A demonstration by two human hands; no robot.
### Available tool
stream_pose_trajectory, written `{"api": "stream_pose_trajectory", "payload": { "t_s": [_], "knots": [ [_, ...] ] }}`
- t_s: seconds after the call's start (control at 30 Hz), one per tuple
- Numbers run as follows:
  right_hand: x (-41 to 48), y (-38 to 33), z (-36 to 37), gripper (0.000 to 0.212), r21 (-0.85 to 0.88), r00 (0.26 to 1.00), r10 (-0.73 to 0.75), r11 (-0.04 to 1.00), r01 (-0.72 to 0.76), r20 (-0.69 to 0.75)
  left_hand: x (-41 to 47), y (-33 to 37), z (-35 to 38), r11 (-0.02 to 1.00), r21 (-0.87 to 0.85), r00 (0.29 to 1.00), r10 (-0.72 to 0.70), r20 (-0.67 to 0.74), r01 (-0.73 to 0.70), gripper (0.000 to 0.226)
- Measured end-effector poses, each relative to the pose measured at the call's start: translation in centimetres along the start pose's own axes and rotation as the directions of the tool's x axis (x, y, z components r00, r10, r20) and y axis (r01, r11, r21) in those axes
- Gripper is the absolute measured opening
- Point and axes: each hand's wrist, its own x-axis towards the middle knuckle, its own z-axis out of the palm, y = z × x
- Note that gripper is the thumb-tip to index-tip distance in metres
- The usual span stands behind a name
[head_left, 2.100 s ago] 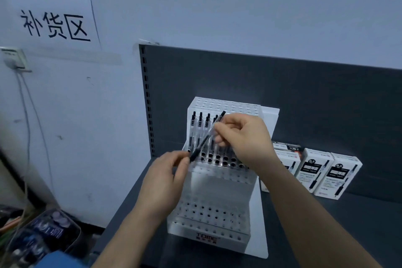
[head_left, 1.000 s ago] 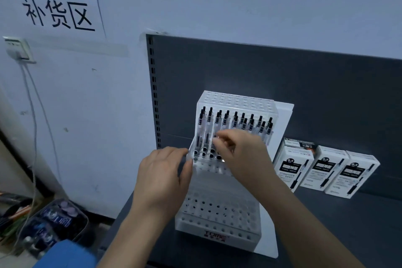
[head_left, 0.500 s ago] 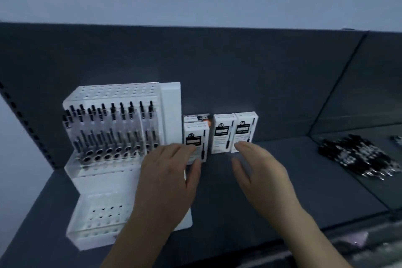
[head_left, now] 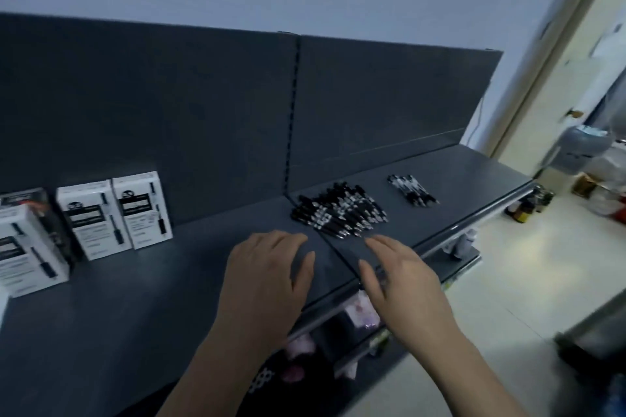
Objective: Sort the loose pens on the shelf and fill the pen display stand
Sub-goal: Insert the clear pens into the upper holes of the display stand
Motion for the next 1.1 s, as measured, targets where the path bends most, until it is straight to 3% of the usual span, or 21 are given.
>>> {"api": "stream_pose_trajectory", "payload": {
  "t_s": [0.3, 0.53, 0.9, 1.1],
  "knots": [
    [2.6, 14.0, -1.3, 0.029, -0.048, 0.984, 0.175, 0.984, -0.173, 0.042, 7.0, 8.1, 10.2, 0.996, -0.034, 0.991, 0.086, 0.103, -0.083, 0.033],
    [9.2, 22.0, 0.1, 0.029, -0.075, 0.973, 0.224, 0.973, -0.219, 0.059, 14.4, 11.0, 17.7, 0.994, -0.034, 0.987, 0.11, 0.114, -0.107, 0.021],
    [20.9, 31.8, 3.3, 0.034, -0.045, 0.95, 0.282, 0.959, -0.278, 0.133, 27.8, 12.5, 27.1, 0.998, -0.054, 0.967, 0.031, 0.252, -0.018, 0.036],
    [25.5, 36.6, 6.4, 0.03, -0.011, 0.945, 0.263, 0.964, -0.266, 0.194, 30.9, 13.3, 32.1, 0.995, 0.003, 0.927, -0.097, 0.362, 0.103, 0.036]
  ]
}}
